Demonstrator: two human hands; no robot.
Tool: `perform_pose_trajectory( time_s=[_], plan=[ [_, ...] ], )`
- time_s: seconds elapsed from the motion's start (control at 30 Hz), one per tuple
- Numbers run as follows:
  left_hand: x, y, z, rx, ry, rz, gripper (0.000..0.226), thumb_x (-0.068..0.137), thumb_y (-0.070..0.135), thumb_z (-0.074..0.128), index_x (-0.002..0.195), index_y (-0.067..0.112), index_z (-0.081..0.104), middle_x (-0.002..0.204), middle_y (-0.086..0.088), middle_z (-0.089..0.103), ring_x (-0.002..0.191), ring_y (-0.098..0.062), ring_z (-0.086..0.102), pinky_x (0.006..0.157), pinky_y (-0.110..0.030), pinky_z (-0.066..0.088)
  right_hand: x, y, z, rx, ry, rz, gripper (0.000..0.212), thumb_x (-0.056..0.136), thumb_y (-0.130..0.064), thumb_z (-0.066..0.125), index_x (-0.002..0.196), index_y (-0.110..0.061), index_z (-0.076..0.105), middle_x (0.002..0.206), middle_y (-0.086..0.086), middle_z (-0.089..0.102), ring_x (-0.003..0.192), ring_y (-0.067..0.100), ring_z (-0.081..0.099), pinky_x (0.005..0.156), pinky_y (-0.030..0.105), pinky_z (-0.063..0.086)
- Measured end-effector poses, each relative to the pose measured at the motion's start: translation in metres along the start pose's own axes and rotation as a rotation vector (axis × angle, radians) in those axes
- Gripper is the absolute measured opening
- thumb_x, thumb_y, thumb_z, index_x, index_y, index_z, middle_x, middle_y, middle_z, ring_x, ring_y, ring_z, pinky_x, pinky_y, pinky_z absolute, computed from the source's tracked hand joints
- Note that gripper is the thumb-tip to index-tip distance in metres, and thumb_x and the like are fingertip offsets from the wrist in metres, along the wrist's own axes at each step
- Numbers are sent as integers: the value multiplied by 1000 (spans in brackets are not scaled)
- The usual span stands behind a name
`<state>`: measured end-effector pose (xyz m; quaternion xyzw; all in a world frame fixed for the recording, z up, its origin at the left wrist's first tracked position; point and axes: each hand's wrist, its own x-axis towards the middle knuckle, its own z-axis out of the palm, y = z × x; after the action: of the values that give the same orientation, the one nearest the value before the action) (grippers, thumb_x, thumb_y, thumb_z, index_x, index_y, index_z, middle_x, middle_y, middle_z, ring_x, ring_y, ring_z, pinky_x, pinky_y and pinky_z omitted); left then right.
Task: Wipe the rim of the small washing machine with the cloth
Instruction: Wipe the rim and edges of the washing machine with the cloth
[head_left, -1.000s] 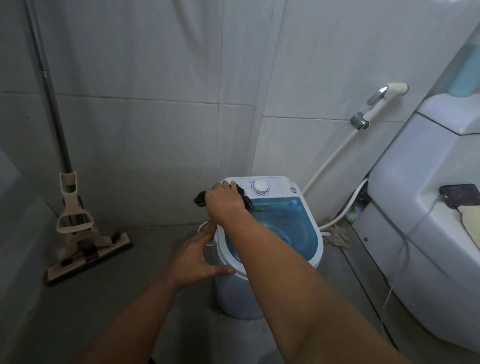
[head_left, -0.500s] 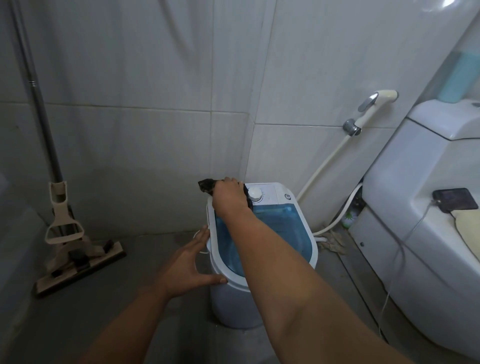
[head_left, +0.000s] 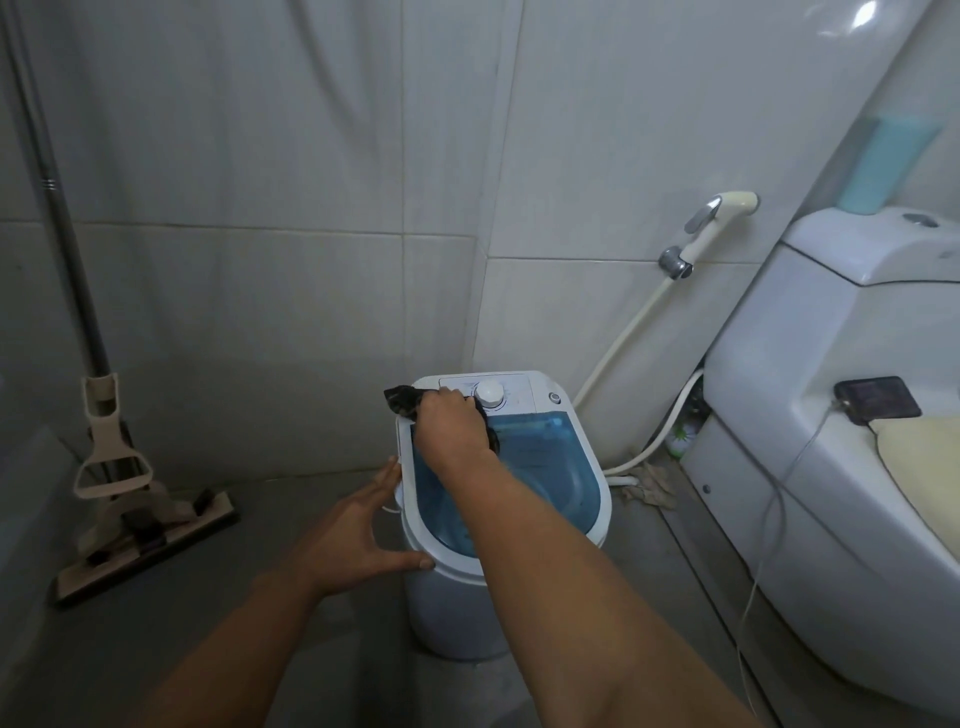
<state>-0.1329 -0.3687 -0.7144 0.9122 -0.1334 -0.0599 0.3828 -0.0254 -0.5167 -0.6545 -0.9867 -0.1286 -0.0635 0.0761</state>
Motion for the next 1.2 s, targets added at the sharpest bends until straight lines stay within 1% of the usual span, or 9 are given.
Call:
perform_pose_trajectory(
  time_s=[0.23, 0.3, 0.53, 0.67, 0.73, 0.83, 0.9, 1.07, 1.2],
  plan=[
    [-1, 3, -3, 11, -20, -28, 133, 54, 79, 81, 160, 36, 13, 164, 24, 8, 149, 6, 13, 123, -25, 22, 13, -4, -24, -52, -88, -21, 27, 90, 2, 52, 113, -3, 64, 116, 16, 66, 104, 33, 65, 83, 39, 52],
    [0, 2, -3, -1, -28, -33, 134, 53, 80, 81, 160, 37, 11, 165, 24, 8, 150, 6, 13, 122, -24, 22, 23, -6, -27, -55, -104, -29, 26, 89, 2, 53, 111, -4, 66, 113, 15, 67, 101, 33, 67, 80, 39, 53],
    [1, 0, -1, 0, -12, -20, 134, 53, 77, 83, 160, 36, 12, 163, 26, 6, 148, 10, 11, 118, -16, 18, 68, 2, -43, -79, -259, -61, 22, 93, -6, 57, 114, -5, 65, 114, 11, 66, 100, 27, 65, 73, 32, 49],
    [2, 0, -3, 24, -13, -20, 135, 49, 83, 80, 159, 39, 14, 164, 24, 8, 149, 7, 14, 122, -24, 21, 87, 22, -55, -85, -367, -27, 24, 97, -17, 58, 116, -4, 63, 117, 10, 66, 88, 23, 59, 71, 29, 46],
    [2, 0, -5, 42, -12, -2, 134, 49, 85, 78, 159, 41, 15, 164, 24, 10, 150, 6, 15, 123, -27, 23, 89, 37, -63, -98, -385, 18, 28, 97, -17, 59, 121, -5, 61, 120, 10, 64, 90, 24, 59, 73, 31, 46],
    [2, 3, -6, 56, -9, 10, 133, 50, 85, 78, 159, 40, 16, 164, 23, 11, 149, 6, 14, 122, -23, 20, 82, 67, -75, -96, -364, 101, 33, 95, -13, 56, 127, -6, 57, 123, 10, 61, 108, 28, 61, 75, 35, 44],
    [1, 5, -6, 58, -7, 11, 133, 50, 82, 79, 159, 39, 17, 163, 22, 12, 149, 7, 13, 120, -18, 17, 74, 91, -79, -83, -331, 148, 34, 94, -16, 56, 127, -6, 57, 123, 10, 60, 109, 30, 60, 75, 36, 43],
    [-1, 13, -9, 66, -16, 11, 126, 54, 72, 85, 156, 40, 19, 155, 30, 9, 146, 10, 10, 114, -11, 13, 52, 135, -60, -23, -214, 204, 20, 94, -12, 52, 107, -5, 66, 108, 15, 68, 80, 29, 57, 68, 29, 45],
    [-2, 15, -10, 74, -33, -24, 130, 50, 81, 81, 157, 39, 20, 158, 28, 11, 146, 8, 15, 116, -17, 17, 27, 142, -45, -55, -137, 143, 18, 94, -11, 51, 103, -7, 67, 103, 13, 67, 84, 32, 60, 67, 29, 41]
  ],
)
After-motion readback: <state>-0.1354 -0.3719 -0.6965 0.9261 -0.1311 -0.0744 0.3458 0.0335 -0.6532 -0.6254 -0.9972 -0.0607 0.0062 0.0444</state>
